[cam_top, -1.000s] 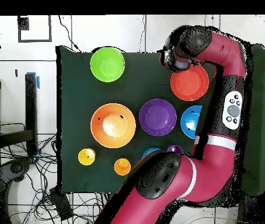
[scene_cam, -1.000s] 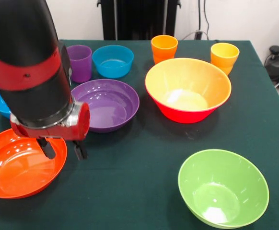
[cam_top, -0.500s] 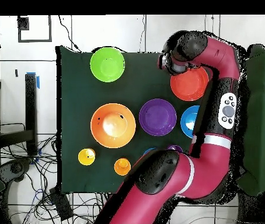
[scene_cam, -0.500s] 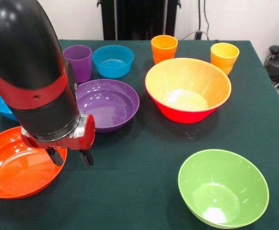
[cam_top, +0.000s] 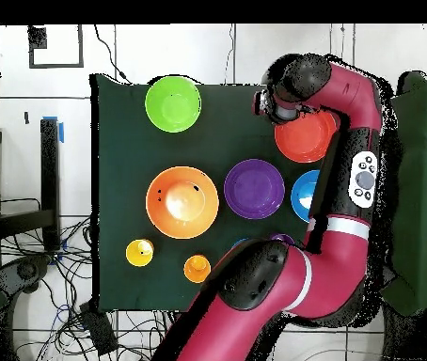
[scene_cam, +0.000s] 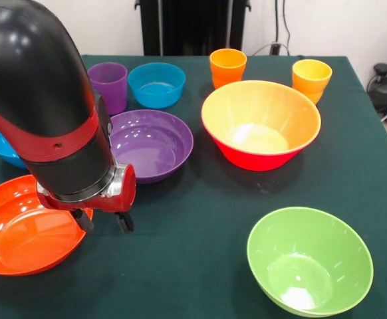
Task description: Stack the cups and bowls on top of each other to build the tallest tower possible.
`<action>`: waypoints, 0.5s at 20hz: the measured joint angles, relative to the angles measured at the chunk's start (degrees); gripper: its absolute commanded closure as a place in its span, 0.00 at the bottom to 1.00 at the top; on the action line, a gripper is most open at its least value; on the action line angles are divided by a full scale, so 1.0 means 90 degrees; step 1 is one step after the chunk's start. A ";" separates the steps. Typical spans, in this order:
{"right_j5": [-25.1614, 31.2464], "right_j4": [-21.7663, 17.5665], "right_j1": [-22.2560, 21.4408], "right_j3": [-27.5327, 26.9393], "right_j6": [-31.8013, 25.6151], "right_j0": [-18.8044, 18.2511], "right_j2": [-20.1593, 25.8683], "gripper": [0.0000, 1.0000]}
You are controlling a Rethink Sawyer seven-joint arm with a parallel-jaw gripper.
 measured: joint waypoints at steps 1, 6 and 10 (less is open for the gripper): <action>0.0000 0.0000 0.0007 -0.0001 0.0000 -0.0004 0.0000 0.00; 0.0000 0.0000 0.0023 0.0000 -0.0033 -0.0022 0.0000 0.00; 0.0000 0.0000 0.0017 -0.0001 -0.0047 -0.0030 0.0000 0.00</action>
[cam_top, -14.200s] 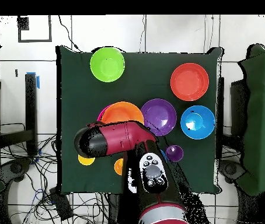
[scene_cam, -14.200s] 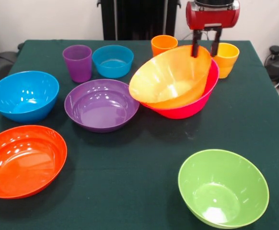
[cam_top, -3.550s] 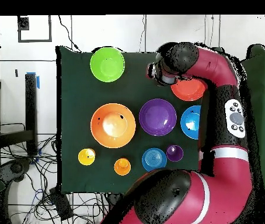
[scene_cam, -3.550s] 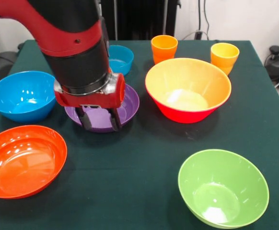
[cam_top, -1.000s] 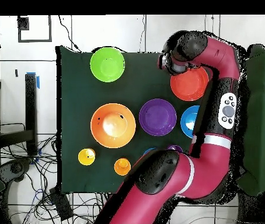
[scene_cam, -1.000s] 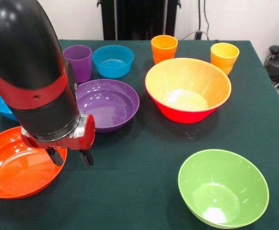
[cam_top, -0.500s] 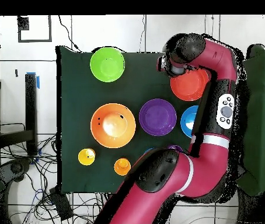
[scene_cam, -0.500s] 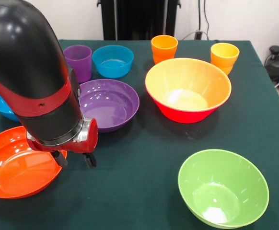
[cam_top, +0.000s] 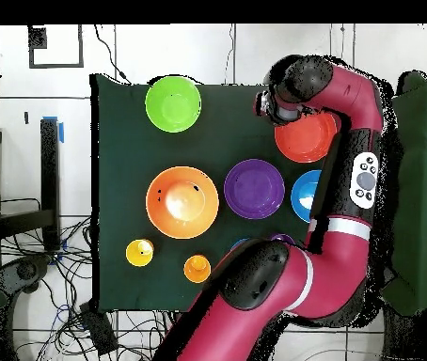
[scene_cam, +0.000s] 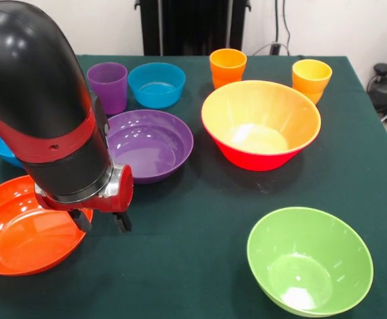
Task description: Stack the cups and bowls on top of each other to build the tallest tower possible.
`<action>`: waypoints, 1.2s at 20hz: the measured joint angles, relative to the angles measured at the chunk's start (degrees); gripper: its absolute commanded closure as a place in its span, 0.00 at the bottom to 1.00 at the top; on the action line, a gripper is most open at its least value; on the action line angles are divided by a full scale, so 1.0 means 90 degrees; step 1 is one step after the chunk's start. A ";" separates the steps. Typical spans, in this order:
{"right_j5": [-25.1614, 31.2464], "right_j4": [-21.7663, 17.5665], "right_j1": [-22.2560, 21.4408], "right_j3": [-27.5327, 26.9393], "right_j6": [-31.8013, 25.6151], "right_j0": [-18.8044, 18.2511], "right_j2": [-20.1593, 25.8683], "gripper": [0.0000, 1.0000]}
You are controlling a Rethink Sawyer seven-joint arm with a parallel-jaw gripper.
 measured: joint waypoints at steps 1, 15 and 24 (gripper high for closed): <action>0.0003 0.0000 -0.0003 0.0000 -0.0003 -0.0001 0.0000 0.00; 0.0440 0.0000 -0.0133 -0.0105 -0.0025 -0.0066 0.0001 0.00; 0.0443 0.0000 -0.0245 -0.0114 -0.0216 -0.0231 0.0001 0.00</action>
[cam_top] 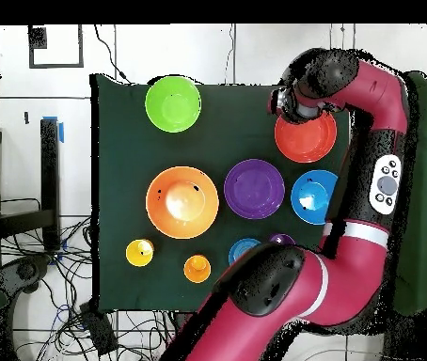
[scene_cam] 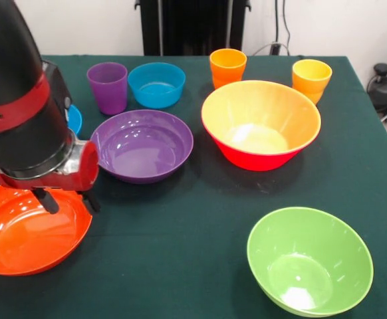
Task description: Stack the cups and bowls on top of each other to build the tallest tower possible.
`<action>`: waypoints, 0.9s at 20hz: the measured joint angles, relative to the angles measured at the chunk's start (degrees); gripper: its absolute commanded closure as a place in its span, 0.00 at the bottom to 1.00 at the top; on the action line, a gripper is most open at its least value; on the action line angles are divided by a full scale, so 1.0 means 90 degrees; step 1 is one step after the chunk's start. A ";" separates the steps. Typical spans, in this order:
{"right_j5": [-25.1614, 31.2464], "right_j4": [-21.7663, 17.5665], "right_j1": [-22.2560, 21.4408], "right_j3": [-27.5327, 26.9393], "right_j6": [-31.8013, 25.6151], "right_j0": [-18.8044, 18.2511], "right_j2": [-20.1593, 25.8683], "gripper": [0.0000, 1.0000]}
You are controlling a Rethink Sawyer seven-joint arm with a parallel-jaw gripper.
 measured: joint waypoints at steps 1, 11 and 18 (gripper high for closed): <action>0.0000 0.0000 -0.0013 0.0000 -0.0026 -0.0020 0.0000 0.00; -0.0076 0.0007 -0.0026 0.0023 -0.0059 -0.0139 -0.0001 0.00; -0.0503 0.0050 -0.0021 0.0197 -0.0059 -0.0150 -0.0001 0.00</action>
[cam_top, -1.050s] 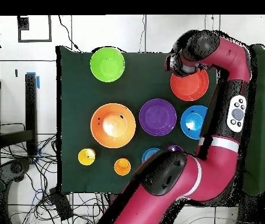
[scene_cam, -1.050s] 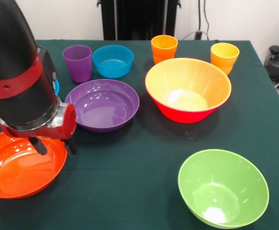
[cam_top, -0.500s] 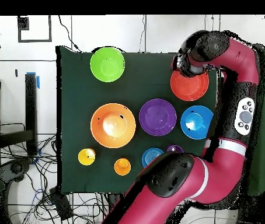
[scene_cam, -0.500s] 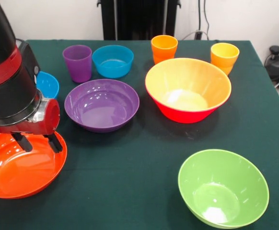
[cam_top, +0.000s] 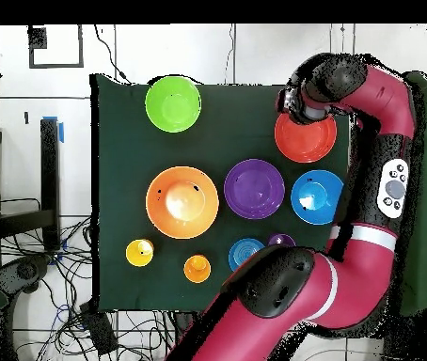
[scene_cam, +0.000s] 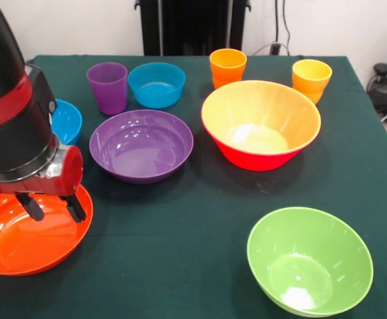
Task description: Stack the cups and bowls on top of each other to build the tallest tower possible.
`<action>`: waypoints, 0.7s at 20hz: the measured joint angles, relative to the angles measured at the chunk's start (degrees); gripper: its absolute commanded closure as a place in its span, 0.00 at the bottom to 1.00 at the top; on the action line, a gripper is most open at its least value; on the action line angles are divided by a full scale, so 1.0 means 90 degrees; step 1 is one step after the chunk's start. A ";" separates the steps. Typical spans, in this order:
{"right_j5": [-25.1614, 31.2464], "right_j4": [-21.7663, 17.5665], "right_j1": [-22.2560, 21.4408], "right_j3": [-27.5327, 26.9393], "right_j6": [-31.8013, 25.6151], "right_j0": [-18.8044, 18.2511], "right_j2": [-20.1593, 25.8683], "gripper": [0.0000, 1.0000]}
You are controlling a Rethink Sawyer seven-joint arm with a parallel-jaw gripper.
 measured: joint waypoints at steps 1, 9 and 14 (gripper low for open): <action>-0.0113 0.0004 0.0001 0.0053 0.0000 0.0000 0.0000 0.00; -0.0400 0.0004 0.0039 0.0191 0.0000 -0.0001 0.0000 0.00; -0.0400 0.0004 0.0039 0.0254 0.0000 -0.0001 -0.0001 0.00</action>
